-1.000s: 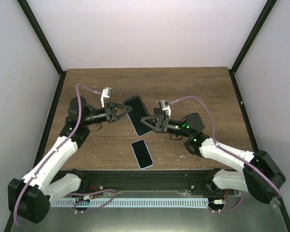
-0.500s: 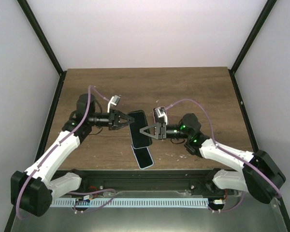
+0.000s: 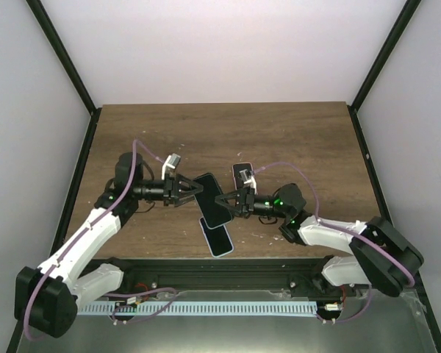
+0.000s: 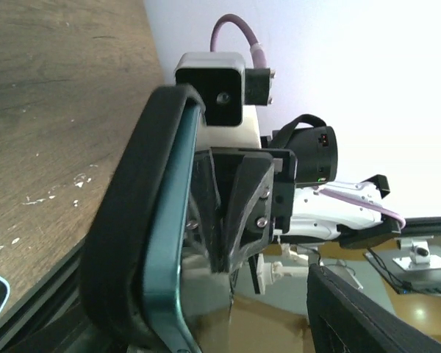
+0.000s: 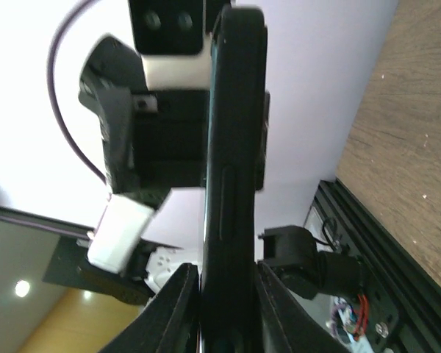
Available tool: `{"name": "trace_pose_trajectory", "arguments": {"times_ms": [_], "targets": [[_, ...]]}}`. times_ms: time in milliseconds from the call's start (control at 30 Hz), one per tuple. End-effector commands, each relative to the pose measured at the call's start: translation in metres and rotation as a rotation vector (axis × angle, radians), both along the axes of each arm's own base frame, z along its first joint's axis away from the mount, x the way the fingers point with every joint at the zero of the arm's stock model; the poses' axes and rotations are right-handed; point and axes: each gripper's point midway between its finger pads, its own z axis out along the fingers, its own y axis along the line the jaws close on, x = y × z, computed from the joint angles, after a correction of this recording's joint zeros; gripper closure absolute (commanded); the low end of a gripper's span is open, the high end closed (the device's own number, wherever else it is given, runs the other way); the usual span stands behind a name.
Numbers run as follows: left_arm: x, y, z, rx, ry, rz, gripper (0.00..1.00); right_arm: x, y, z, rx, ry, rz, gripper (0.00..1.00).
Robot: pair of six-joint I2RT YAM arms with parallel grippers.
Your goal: Put the phone into the phone case
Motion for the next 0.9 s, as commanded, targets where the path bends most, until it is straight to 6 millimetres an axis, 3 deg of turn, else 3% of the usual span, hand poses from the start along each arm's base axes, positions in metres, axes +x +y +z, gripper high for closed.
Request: {"name": "trace_pose_trajectory", "arguments": {"times_ms": [0, 167, 333, 500, 700, 867], "targets": [[0.001, 0.006, 0.001, -0.035, -0.040, 0.071, 0.37, 0.016, -0.006, 0.039, 0.175, 0.008, -0.083, 0.81], [0.009, 0.010, -0.021, -0.040, -0.023, 0.154, 0.37, 0.030, 0.002, 0.040, 0.188, 0.013, -0.099, 0.81], [0.014, 0.012, -0.028, -0.041, -0.044, 0.180, 0.39, 0.036, 0.009, 0.027, 0.163, 0.020, -0.097, 0.82], [0.026, 0.021, -0.035, -0.013, -0.043, 0.260, 0.44, 0.044, 0.005, 0.005, 0.131, 0.049, -0.126, 0.82], [0.045, 0.051, -0.082, 0.202, 0.004, 0.438, 0.43, 0.077, 0.000, -0.032, 0.013, 0.057, -0.232, 0.82], [0.056, 0.059, -0.114, 0.318, 0.047, 0.462, 0.46, 0.112, 0.009, -0.072, -0.114, 0.081, -0.312, 0.82]]}}
